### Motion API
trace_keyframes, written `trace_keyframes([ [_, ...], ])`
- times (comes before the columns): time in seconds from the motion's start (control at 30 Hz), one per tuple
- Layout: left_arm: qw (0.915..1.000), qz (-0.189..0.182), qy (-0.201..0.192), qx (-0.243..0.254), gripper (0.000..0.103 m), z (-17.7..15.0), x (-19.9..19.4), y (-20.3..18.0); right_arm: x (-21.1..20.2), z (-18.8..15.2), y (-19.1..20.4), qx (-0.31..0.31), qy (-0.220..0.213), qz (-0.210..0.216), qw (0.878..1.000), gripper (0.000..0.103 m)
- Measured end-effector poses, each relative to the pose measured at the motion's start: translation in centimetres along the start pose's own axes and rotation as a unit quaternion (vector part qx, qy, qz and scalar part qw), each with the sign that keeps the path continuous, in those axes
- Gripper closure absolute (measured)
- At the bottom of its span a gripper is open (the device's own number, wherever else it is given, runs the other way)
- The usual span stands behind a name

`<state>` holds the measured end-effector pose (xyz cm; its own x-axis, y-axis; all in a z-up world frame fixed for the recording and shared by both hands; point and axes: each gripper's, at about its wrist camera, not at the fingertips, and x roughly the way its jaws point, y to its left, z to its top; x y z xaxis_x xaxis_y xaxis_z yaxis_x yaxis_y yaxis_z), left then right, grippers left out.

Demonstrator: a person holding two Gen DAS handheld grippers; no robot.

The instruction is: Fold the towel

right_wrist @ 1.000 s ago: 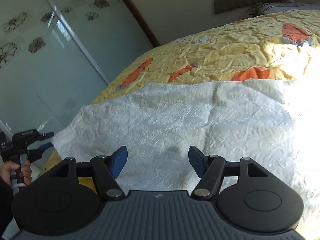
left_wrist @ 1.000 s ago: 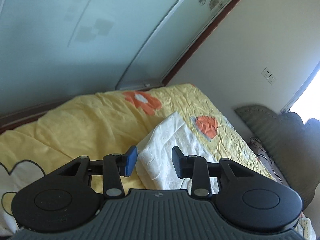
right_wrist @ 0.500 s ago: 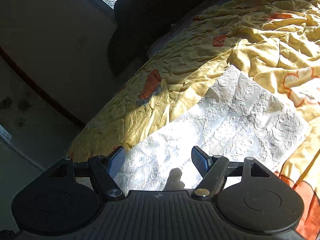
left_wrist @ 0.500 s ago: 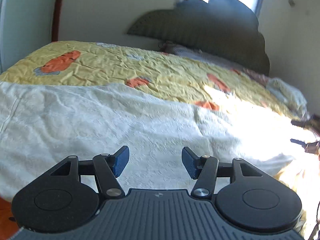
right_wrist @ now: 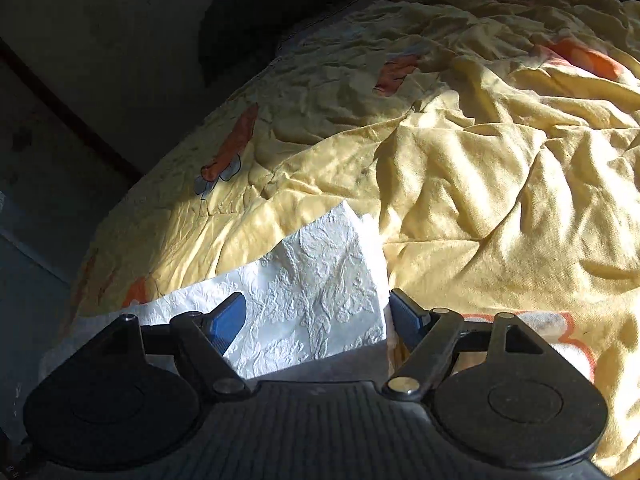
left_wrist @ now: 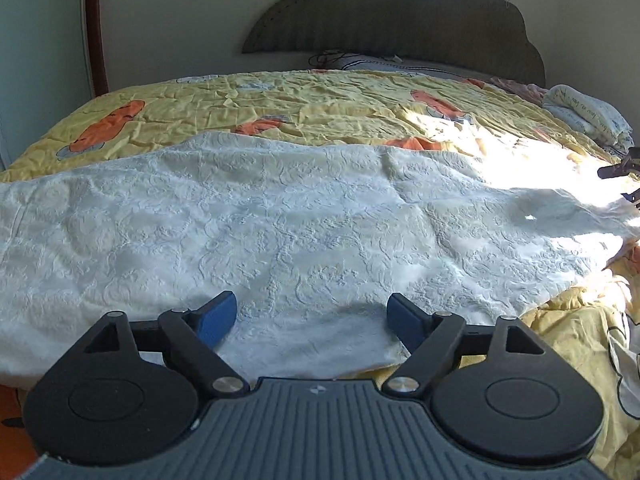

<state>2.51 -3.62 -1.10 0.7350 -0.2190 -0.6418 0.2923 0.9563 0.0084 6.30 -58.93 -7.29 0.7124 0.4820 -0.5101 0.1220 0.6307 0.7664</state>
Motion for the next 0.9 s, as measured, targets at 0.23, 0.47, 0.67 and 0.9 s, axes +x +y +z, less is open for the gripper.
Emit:
trace_keyframes([
  [0.23,0.9999,0.004,-0.012,0.0,0.008,-0.4,0.3,-0.4,0.3,-1.2,-2.7,0.065,0.053,0.13,0.988,0.027],
  [0.47,1.0,0.007,-0.005,-0.001,0.002,-0.3,0.6,-0.4,2.7,-0.3,1.7,-0.036,0.078,0.027,0.996,0.094],
  [0.67,1.0,0.007,-0.005,0.001,0.001,-0.4,0.7,-0.3,2.8,-0.6,3.3,-0.12,0.072,-0.019,0.99,0.095],
  [0.9,1.0,0.007,-0.004,0.002,0.001,-0.4,0.7,-0.3,1.0,-2.1,-1.1,0.028,0.03,0.063,0.997,0.075],
])
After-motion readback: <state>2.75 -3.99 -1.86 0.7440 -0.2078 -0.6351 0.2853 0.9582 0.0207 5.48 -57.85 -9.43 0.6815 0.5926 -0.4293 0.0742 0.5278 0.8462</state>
